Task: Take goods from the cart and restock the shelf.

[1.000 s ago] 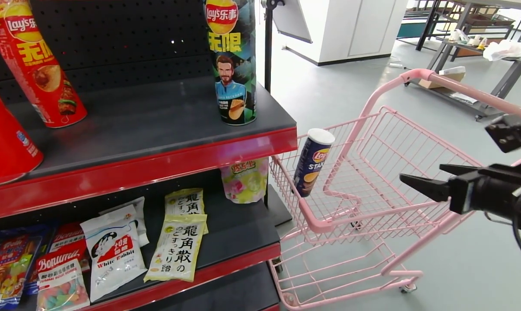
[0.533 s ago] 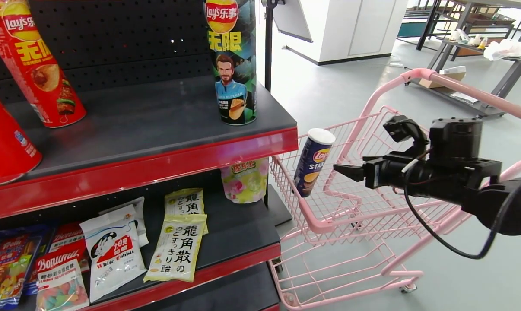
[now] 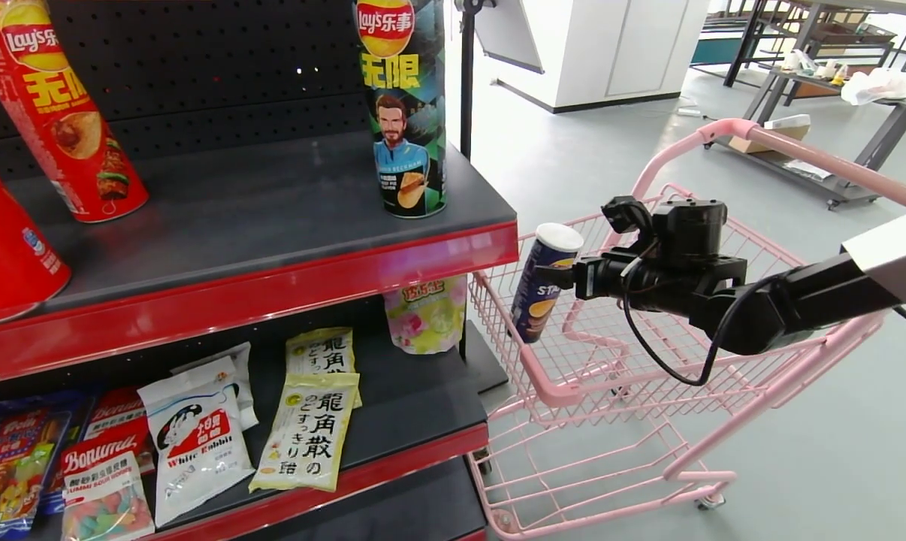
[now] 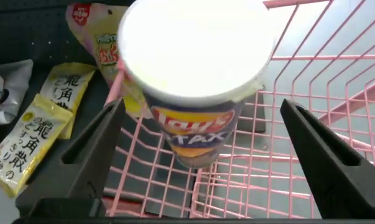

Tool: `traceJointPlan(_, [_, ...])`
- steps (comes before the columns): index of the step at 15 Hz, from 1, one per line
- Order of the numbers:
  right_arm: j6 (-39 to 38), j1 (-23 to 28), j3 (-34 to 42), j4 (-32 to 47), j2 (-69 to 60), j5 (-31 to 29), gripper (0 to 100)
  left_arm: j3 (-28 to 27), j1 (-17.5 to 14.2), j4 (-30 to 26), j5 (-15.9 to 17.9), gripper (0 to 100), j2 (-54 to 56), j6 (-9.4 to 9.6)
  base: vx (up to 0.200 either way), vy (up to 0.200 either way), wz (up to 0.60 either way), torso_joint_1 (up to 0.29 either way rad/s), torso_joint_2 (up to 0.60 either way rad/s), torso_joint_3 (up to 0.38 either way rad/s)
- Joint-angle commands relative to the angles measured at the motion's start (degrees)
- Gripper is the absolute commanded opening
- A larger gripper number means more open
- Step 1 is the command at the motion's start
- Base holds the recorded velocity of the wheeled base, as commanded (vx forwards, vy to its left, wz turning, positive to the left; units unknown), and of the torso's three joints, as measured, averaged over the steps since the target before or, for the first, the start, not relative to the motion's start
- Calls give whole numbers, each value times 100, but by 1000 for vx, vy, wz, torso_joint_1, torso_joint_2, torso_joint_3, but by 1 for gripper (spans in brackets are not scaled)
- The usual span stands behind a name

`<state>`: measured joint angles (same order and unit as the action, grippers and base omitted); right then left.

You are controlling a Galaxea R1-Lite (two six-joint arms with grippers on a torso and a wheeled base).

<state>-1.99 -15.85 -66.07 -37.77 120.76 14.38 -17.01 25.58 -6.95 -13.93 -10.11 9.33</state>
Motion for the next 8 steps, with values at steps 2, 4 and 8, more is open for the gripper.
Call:
traceJointPlan(2, [-21,-76,-406,6,466,29,100,-22,0,9,-4,100,-167,-1,0,0,0,0,0,0])
traceJointPlan(4, [-21,-85,-591,6,633,73,100,-13,0,9,-4,100,-194,-1,0,0,0,0,0,0])
traceJointPlan(8, [-83,-85,-925,-3,1020,82,0,-22,0,9,-4,100,-255,-1,0,0,0,0,0,0])
